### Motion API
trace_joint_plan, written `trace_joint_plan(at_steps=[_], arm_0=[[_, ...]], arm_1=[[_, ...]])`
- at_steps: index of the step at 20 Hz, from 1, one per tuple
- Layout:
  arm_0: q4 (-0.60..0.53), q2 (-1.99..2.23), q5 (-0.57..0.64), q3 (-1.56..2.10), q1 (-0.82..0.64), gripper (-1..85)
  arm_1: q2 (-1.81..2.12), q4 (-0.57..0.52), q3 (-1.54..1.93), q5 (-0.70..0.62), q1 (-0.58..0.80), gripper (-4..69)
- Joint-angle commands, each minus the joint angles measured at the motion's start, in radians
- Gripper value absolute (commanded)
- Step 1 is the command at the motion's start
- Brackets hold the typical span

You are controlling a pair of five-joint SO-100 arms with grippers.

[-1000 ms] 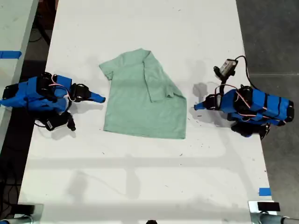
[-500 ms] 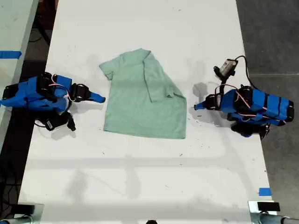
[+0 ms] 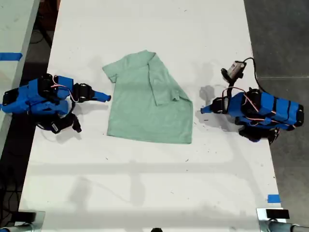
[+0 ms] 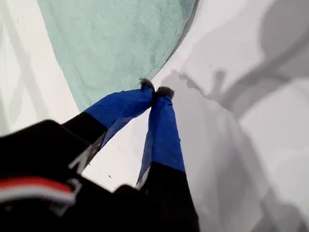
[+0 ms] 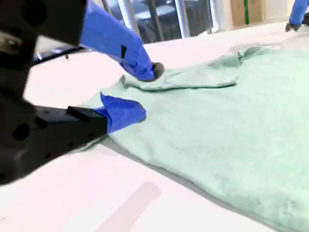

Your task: Fold t shirt

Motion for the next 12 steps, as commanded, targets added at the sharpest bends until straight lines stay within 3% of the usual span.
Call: trace_joint_plan(at_steps=[1,3,4,5,7,9,11,12], arm_0=[[0.035,0.008,-0.235,-0.029,0.160,10.6],[0.040,0.008,-0.253,-0.040,0.218,15.6],[0.005,0.008,-0.181,-0.043,0.261,19.0],[-0.095,0.008,-0.186,-0.026,0.302,22.8],[-0.238,0.008,-0.129,-0.017,0.284,17.0],[-0.227,0.008,-0.120,-0.026,0.204,17.1],[-0.092,0.008,-0.324,-0.021,0.104,17.4],[-0.058,0.008,-0.364,-0.012,0.092,18.7]], arm_1=[[0.014,0.002,0.041,0.009,0.008,2.2],[0.014,0.002,0.041,0.011,0.009,2.2],[0.014,0.002,0.041,0.011,0.011,2.2],[0.014,0.002,0.041,0.011,0.011,2.2],[0.014,0.002,0.041,0.012,0.011,2.2],[0.014,0.003,0.041,0.014,0.011,2.2],[0.014,0.003,0.041,0.014,0.009,2.2],[0.014,0.003,0.041,0.014,0.009,2.2]])
